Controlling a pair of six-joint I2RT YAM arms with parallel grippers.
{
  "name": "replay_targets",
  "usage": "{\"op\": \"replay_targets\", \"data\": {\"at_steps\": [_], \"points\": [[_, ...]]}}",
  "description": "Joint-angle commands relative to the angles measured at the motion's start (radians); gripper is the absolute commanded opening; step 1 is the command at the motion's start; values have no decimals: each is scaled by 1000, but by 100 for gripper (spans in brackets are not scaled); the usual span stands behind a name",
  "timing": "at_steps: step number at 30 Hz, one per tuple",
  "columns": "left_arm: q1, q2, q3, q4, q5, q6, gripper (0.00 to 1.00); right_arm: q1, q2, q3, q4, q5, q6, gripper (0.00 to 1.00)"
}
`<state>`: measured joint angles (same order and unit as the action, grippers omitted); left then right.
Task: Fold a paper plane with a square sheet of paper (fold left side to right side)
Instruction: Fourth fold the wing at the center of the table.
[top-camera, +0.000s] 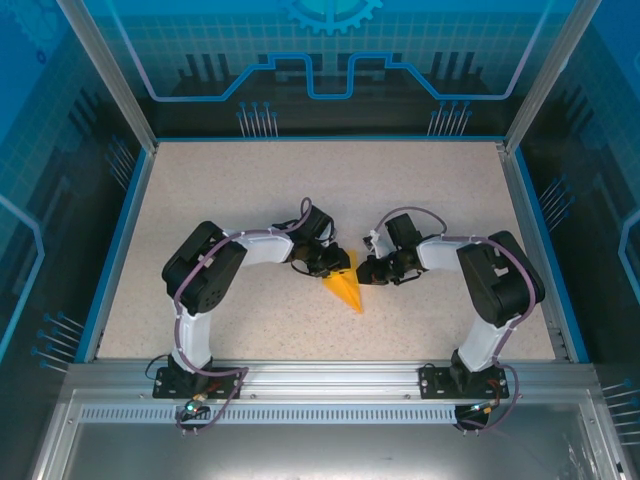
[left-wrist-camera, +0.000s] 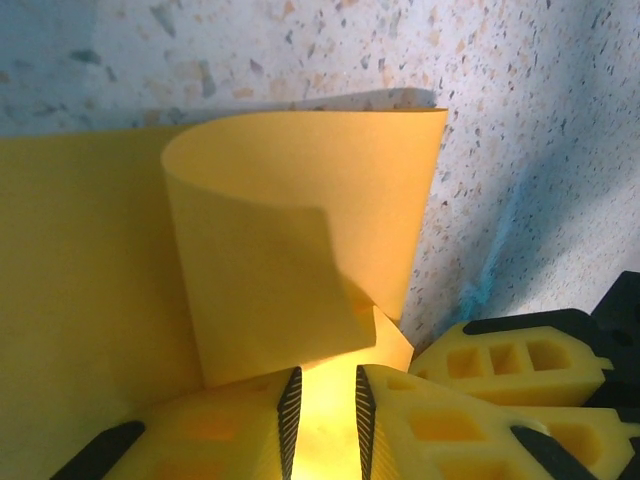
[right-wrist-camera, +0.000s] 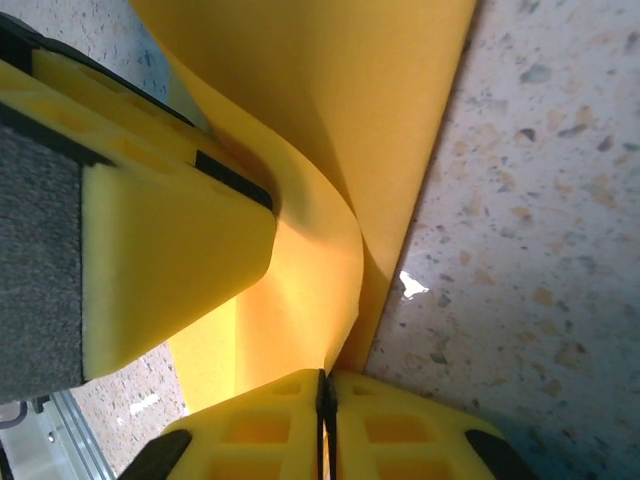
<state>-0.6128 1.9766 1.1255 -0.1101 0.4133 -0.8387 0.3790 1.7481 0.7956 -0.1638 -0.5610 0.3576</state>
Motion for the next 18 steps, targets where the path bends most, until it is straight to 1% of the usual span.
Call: {"op": "replay_targets", "data": {"at_steps": [1,5,7,9,11,14,18], "points": [[-5,34,-59,-72,-65,7,26,-17,-68,23,-53,39,-11,16],[-5,32,-68,-66,-66,4,26,-48,-173,7,-107,28,-22,26],[-5,30,-68,-66,-65,3,26,-45,-215,-7,-123,-1,-20,28],[-5,29,-68,-63,-64,3,26,-27,-243,-31,-112,-64,2,29],[-4,27,-70,-63,-64,4,26,2,-244,-54,-77,-129,30,29],[-5,25,-73,-64,-65,3,26,47,-206,-69,-11,-199,78,27],[-4,24,-73,-62,-63,4,26,94,-140,-50,-19,-199,75,26]]}}
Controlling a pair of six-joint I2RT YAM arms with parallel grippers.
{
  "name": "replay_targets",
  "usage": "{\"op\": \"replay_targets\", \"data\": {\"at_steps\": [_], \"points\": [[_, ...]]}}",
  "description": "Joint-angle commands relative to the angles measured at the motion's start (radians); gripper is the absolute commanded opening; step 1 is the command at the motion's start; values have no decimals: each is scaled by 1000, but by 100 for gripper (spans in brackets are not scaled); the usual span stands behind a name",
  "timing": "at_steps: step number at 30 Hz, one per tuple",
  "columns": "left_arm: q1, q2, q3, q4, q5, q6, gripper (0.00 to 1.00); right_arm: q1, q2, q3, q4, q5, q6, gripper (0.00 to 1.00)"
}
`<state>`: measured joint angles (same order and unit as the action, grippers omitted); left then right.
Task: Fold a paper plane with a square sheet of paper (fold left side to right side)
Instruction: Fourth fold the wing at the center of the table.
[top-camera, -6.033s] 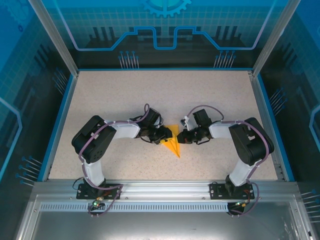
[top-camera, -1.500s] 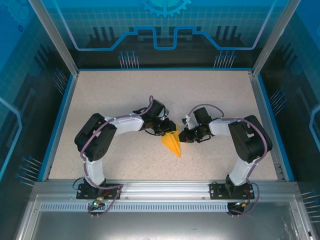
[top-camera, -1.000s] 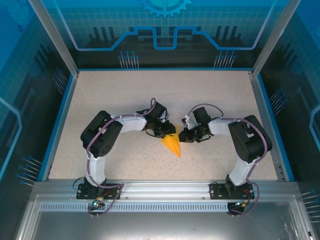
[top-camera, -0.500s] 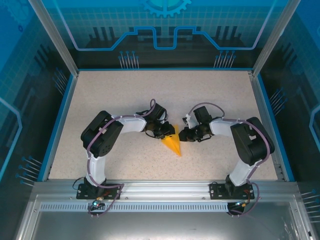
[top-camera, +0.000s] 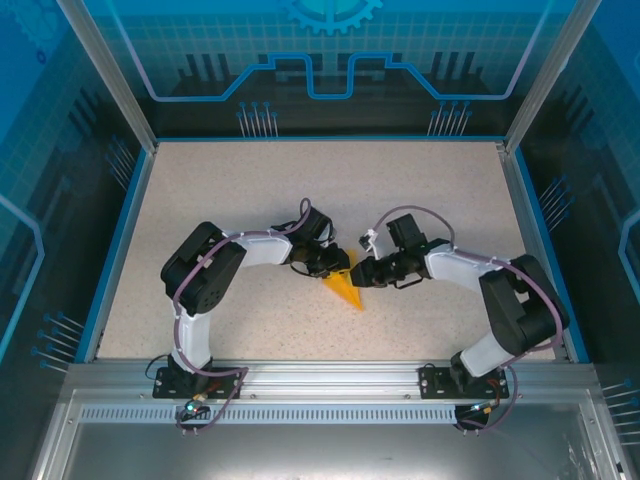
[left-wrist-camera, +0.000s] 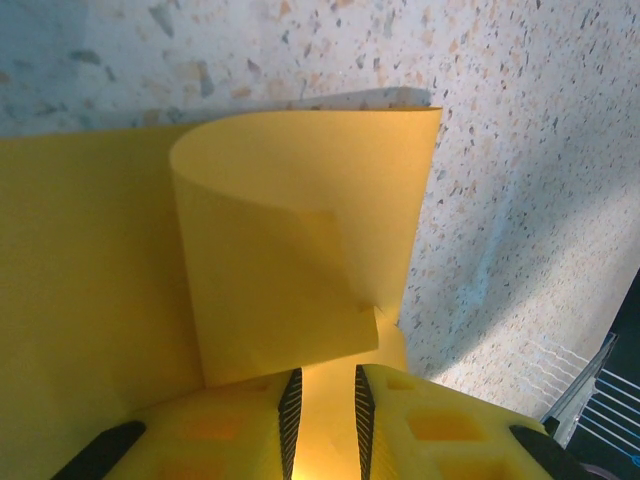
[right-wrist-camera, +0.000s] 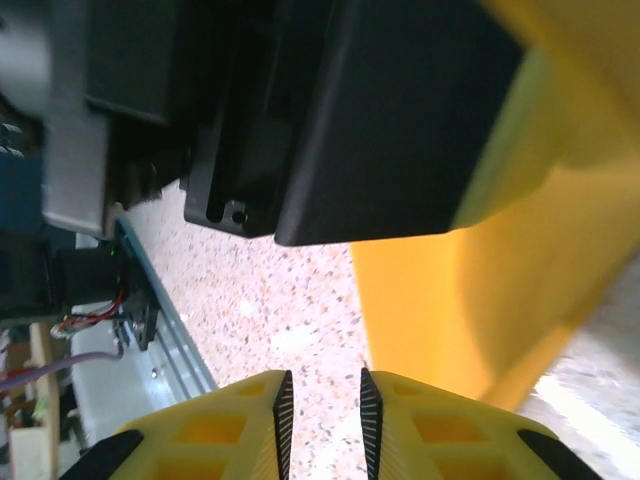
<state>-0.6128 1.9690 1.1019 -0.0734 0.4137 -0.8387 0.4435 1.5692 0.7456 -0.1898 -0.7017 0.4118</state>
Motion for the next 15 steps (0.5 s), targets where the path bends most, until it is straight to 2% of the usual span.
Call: {"op": "replay_targets", "data": {"at_steps": [1,15], "points": [[-5,32,-49,-98,-64,2,26,35,52,3,2,-57,17,26],[-5,31,-44,-105,-65,9,26,59,136,1,-70,36,-40,26]]}}
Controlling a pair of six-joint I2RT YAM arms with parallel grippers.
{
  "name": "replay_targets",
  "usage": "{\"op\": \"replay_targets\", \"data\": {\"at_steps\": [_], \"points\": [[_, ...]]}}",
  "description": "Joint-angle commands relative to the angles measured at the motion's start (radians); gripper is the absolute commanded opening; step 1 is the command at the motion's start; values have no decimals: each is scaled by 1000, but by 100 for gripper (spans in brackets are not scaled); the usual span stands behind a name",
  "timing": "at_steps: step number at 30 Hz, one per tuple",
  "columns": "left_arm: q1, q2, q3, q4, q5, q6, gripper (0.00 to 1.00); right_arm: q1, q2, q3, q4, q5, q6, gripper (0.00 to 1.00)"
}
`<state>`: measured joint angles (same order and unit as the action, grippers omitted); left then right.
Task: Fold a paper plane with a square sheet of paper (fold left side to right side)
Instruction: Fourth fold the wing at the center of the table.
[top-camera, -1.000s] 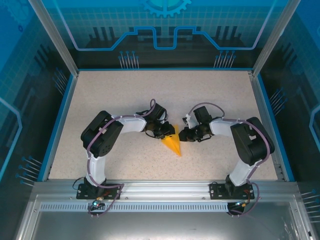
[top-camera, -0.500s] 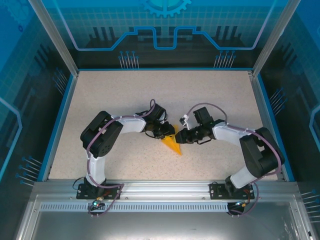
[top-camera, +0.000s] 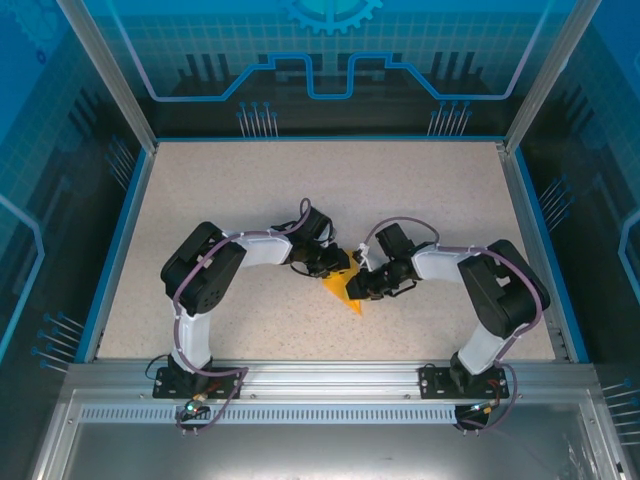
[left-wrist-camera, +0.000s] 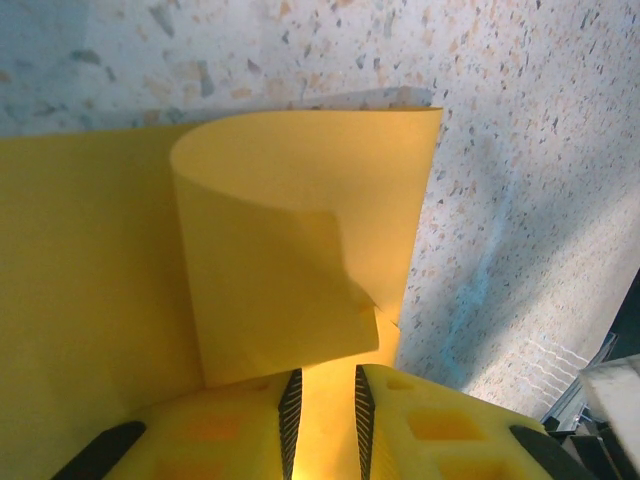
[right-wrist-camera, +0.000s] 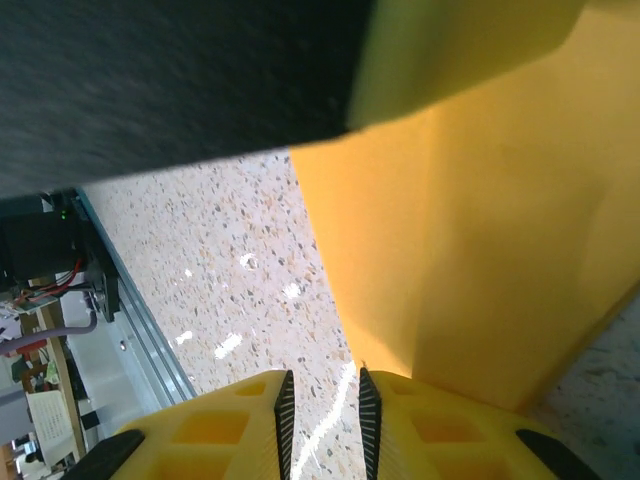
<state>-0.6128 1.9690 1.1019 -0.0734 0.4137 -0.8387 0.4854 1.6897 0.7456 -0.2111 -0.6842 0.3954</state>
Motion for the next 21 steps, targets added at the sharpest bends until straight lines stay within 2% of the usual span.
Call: {"op": "replay_targets", "data": {"at_steps": [1,12,21], "points": [[-5,32,-45,-106,-67,10,26,19,18,1,-55,21,-26,26],[-3,34,-43,-108,-68,10,26,25,7,5,-131,96,-50,27],[0,39,-43,-109,-69,10,26,31,8,6,-188,107,-61,25]]}}
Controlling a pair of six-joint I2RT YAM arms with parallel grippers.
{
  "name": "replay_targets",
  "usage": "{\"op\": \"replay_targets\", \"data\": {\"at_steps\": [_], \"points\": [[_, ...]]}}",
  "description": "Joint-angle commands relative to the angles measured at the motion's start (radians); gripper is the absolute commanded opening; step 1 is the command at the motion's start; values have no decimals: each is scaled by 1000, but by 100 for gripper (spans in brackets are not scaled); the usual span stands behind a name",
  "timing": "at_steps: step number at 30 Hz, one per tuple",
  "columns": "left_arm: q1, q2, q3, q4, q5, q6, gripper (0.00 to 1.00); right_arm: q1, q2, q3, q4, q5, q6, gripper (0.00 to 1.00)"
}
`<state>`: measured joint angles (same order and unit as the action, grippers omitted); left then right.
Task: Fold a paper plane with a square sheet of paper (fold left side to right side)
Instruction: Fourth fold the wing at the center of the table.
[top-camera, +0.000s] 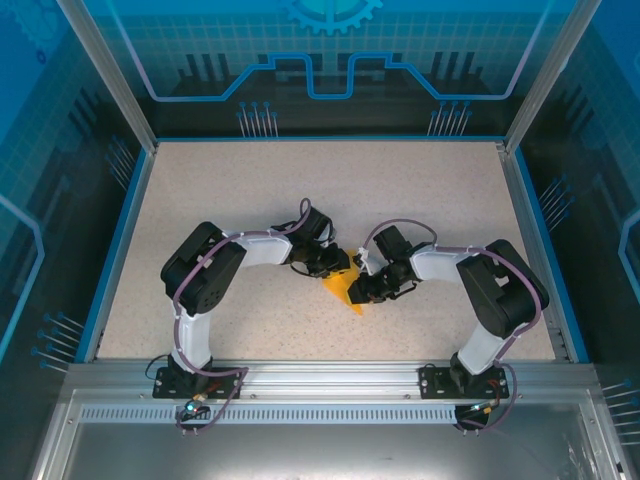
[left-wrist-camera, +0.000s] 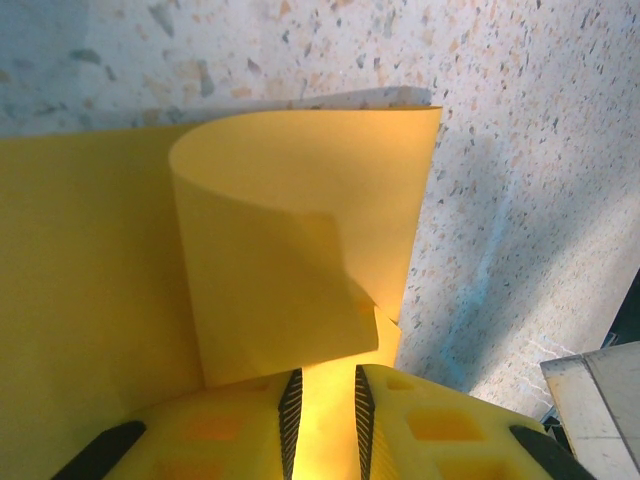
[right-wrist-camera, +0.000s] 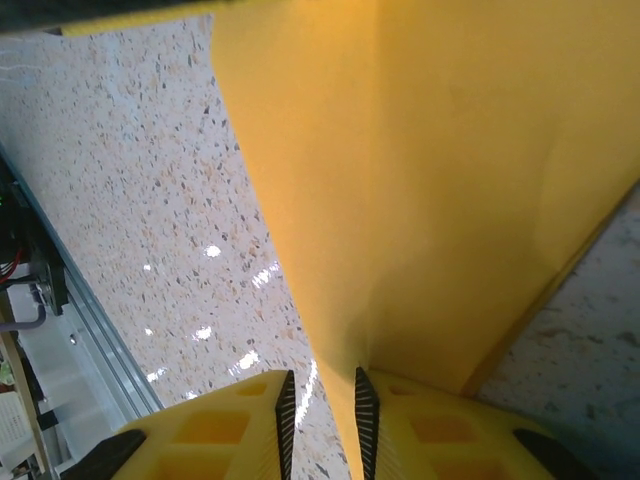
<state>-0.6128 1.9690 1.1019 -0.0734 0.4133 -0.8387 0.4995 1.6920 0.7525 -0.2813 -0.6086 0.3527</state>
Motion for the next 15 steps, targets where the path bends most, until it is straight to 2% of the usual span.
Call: {"op": "replay_targets", "data": {"at_steps": [1,6,15], "points": [[1,39,-43,-109,-68,9,26,19,2,0,-132,38,-17,25],[3,39,-45,-111,-68,10,26,20,-24,-13,-184,86,-24,25],[2,32,-45,-104,-65,7,26,17,-181,14,-169,28,-3,16]]}}
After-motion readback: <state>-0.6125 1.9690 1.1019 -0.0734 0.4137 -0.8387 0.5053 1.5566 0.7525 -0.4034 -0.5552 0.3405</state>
